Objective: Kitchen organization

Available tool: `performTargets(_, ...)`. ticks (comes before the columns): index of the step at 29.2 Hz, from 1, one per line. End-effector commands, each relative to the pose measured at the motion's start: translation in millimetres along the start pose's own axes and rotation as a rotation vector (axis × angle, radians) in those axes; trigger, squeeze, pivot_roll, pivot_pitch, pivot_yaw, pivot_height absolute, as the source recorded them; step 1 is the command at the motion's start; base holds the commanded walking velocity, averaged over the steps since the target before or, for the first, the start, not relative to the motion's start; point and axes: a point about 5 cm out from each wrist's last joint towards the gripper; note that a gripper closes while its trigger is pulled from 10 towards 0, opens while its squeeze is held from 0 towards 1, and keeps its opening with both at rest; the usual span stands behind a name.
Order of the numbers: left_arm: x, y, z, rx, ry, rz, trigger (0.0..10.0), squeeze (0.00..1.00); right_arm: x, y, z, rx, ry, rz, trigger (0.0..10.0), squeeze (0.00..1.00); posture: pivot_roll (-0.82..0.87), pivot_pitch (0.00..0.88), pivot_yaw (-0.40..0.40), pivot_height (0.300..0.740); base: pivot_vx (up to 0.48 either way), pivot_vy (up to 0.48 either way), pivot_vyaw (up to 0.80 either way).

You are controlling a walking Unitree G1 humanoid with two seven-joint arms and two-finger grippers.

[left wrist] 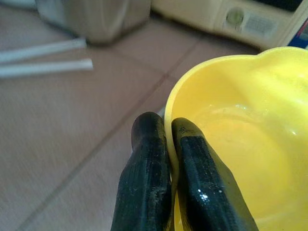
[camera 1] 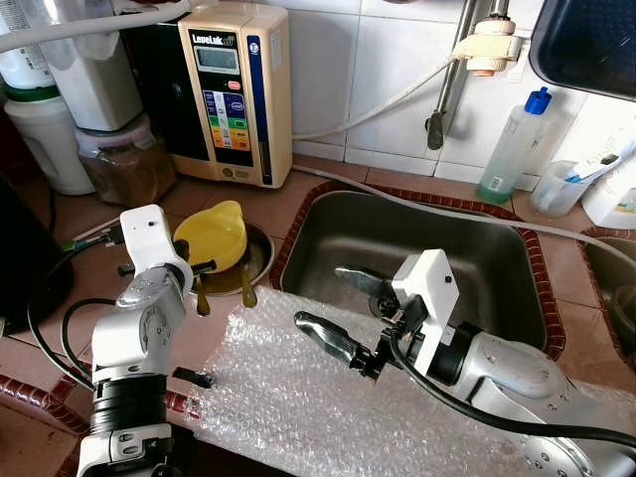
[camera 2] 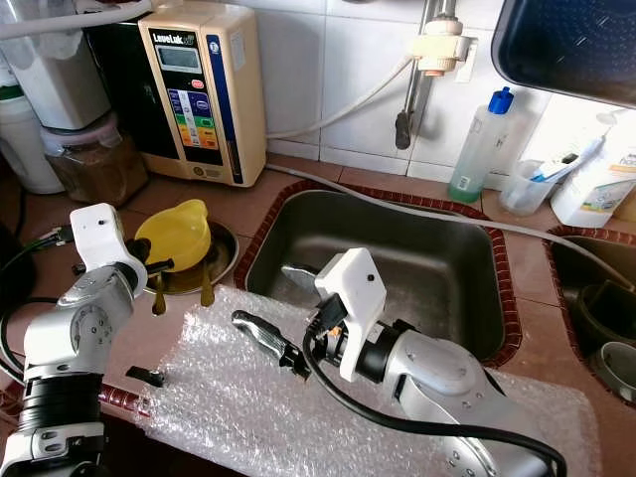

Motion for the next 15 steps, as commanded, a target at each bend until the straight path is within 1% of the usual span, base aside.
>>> performTargets(1,3.4,13,-5.2,-0.01,-0.033,-0.079,0.0,0.0,0.7,2,-5.2,0.017,-0.015,-0.006,10.0,0.0,-0.02,0.0,0.006,0.74,0.0,0.0,0.0)
performTargets(2,4.5,17,-9.6,-0.015,-0.06,-0.114,0.0,0.0,0.2,2,-7.2,0.01,-0.025,-0.013,10.0,0.0,-0.02,0.0,0.005,0.74,0.0,0.0,0.0)
performTargets(4,5.3,20,-14.0,-0.028,-0.084,-0.145,0.0,0.0,0.0,2,-9.9,0.002,-0.039,-0.019,10.0,0.0,-0.02,0.0,0.004,0.74,0.0,0.0,0.0)
performTargets(5,6.5,24,-21.8,-0.055,-0.121,-0.19,0.0,0.0,-0.2,4,-15.4,-0.018,-0.072,-0.04,10.0,0.0,-0.02,0.0,0.004,0.74,0.0,0.0,0.0)
performTargets(6,6.9,25,-23.9,-0.065,-0.13,-0.204,0.0,0.0,-0.2,5,-17.1,-0.025,-0.083,-0.047,10.0,0.0,-0.02,0.0,0.004,0.74,0.0,0.0,0.0)
performTargets(7,10.3,31,-32.5,-0.073,-0.169,-0.266,0.0,0.0,-0.9,8,-26.1,-0.054,-0.15,-0.076,10.0,0.0,-0.02,0.0,0.003,0.74,0.0,0.0,0.0)
performTargets(8,11.7,33,-36.0,-0.083,-0.188,-0.287,0.0,0.0,-1.1,9,-29.5,-0.067,-0.174,-0.086,10.0,0.0,-0.02,0.0,0.003,0.74,0.0,0.0,0.0)
performTargets(9,14.0,34,-43.9,-0.106,-0.228,-0.319,0.0,0.0,-1.7,12,-35.1,-0.1,-0.214,-0.118,10.0,0.0,-0.02,0.0,0.0,0.74,0.0,0.0,0.0)
performTargets(10,14.0,34,-43.9,-0.106,-0.228,-0.319,0.0,0.0,-1.7,12,-35.1,-0.1,-0.214,-0.118,10.0,0.0,-0.02,0.0,0.0,0.74,0.0,0.0,0.0)
performTargets(11,15.1,33,-48.6,-0.101,-0.25,-0.323,0.0,0.0,-2.5,15,-37.8,-0.118,-0.235,-0.138,10.0,0.0,-0.02,0.0,0.0,0.74,0.0,0.0,0.0)
performTargets(12,16.6,28,-57.1,-0.112,-0.29,-0.328,0.0,0.0,-4.4,19,-41.2,-0.164,-0.263,-0.18,10.0,0.0,-0.03,0.0,0.002,0.74,0.0,0.0,0.0)
performTargets(13,16.6,28,-57.1,-0.112,-0.29,-0.328,0.0,0.0,-4.4,19,-41.2,-0.164,-0.263,-0.18,10.0,0.0,-0.03,0.0,0.002,0.74,0.0,0.0,0.0)
performTargets(15,18.2,21,-64.8,-0.14,-0.33,-0.328,0.0,0.0,-6.4,22,-43.9,-0.206,-0.284,-0.214,10.0,0.0,-0.03,0.0,0.003,0.74,0.0,0.0,0.0)
Point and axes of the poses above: a point about 5 cm out from each wrist's last joint towards the gripper, its own x axis pointing back from the gripper into the wrist, its own y axis along the axis of the wrist's last joint, z = x × y, and after that the axes turned 12 degrees about x, right-handed
